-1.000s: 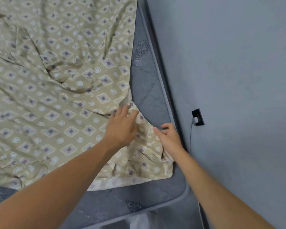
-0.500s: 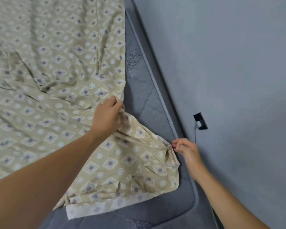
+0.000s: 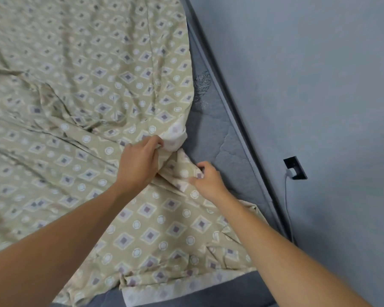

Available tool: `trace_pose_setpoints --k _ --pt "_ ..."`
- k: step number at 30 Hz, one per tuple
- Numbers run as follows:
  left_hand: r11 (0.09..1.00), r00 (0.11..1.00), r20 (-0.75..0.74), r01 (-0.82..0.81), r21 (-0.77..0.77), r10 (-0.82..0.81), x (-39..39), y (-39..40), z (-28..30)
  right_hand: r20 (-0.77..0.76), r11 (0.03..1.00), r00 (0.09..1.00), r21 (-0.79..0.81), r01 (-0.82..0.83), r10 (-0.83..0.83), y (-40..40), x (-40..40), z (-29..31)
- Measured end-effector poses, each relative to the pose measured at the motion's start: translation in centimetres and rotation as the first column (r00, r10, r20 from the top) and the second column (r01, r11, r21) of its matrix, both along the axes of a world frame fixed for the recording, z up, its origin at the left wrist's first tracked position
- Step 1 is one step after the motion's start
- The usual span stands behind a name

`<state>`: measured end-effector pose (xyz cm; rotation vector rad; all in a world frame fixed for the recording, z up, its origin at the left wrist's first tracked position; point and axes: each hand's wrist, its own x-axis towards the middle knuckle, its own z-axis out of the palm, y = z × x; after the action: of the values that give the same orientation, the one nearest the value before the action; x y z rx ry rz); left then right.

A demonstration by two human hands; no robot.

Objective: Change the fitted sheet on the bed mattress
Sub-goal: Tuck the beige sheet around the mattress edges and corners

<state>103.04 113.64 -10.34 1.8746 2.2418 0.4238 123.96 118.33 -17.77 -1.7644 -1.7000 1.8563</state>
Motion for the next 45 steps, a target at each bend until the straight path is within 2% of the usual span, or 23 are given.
trace_pose_setpoints --k 2,5,7,9,12,14,16,18,21,25,28,31,35,37,39,41,43,45 --pt "0.996 0.994 -0.074 -0.088 -0.029 0.086 -1.5 0.3 0.1 0.007 0.994 0.999 0.108 0.035 -0.036 -0.3 2.4 0.4" --pt "0.965 0.957 -0.198 -0.237 -0.108 0.213 -2.3 1.1 -0.3 0.149 0.948 0.978 0.303 0.095 -0.146 -1.0 8.0 1.1" --pt "0.952 0.935 -0.274 -0.271 -0.145 0.225 -1.4 1.7 -0.6 0.177 0.926 0.955 0.34 0.167 -0.238 -1.3 10.5 1.7" --pt "0.974 0.943 -0.303 -0.184 -0.129 0.138 0.3 2.4 -0.8 0.112 0.953 0.97 0.243 0.183 -0.215 -1.3 11.1 2.0" --pt "0.981 0.955 -0.25 0.123 -0.15 -0.158 3.2 3.9 -1.1 -0.064 0.99 0.989 -0.043 0.133 -0.135 -0.1 9.3 3.3" --pt "0.94 0.947 -0.16 0.235 -0.249 -0.279 4.4 5.1 -1.7 -0.134 0.966 0.965 -0.16 0.203 -0.225 1.1 7.7 3.7" --pt "0.911 0.96 -0.121 0.195 -0.365 -0.254 4.6 6.1 -2.4 -0.093 0.915 0.927 -0.223 0.337 -0.364 2.2 6.2 3.5" --pt "0.903 0.973 -0.148 0.099 -0.419 -0.176 3.9 7.0 -2.8 -0.047 0.896 0.918 -0.243 0.371 -0.393 2.6 5.5 3.5" --pt "0.875 0.971 -0.218 -0.016 -0.484 -0.103 2.3 8.6 -2.8 -0.087 0.922 0.953 -0.294 0.253 -0.289 1.1 7.1 4.4" --pt "0.806 0.989 -0.143 -0.048 -0.59 -0.046 1.5 9.9 -2.6 0.002 0.97 1.0 -0.242 0.022 -0.022 -3.1 12.7 4.7" --pt "0.767 0.988 -0.142 -0.046 -0.64 -0.059 2.1 10.4 -2.7 0.088 0.969 0.996 -0.245 0.04 -0.019 -3.6 14.1 3.4" --pt "0.763 0.986 -0.127 0.002 -0.646 -0.11 3.3 10.5 -3.1 0.019 0.972 0.996 -0.215 0.09 -0.087 -1.8 11.1 2.6" --pt "0.769 0.988 -0.105 0.02 -0.639 -0.113 3.7 10.2 -3.9 0.105 0.984 0.979 0.047 0.17 -0.174 0.0 4.7 2.4" --pt "0.766 0.993 -0.096 -0.01 -0.643 -0.067 3.7 10.2 -4.3 0.085 0.991 0.987 0.037 0.13 -0.133 -0.2 2.7 2.5" --pt "0.766 0.99 -0.13 -0.049 -0.641 -0.045 3.4 10.6 -4.3 0.087 0.999 0.996 0.031 -0.021 0.018 -1.1 2.4 2.5" --pt "0.777 0.981 -0.188 -0.077 -0.625 -0.055 3.1 11.1 -4.2 0.118 0.962 0.955 0.004 -0.273 0.271 -2.5 3.6 2.8" --pt "0.774 0.972 -0.225 -0.094 -0.626 -0.063 3.1 11.6 -3.7 0.059 0.875 0.884 -0.183 -0.448 0.465 -3.7 5.5 4.2" --pt "0.817 0.978 -0.195 -0.057 -0.574 -0.069 3.3 12.2 -3.4 -0.023 0.782 0.827 -0.312 -0.54 0.561 -4.3 7.8 4.5"
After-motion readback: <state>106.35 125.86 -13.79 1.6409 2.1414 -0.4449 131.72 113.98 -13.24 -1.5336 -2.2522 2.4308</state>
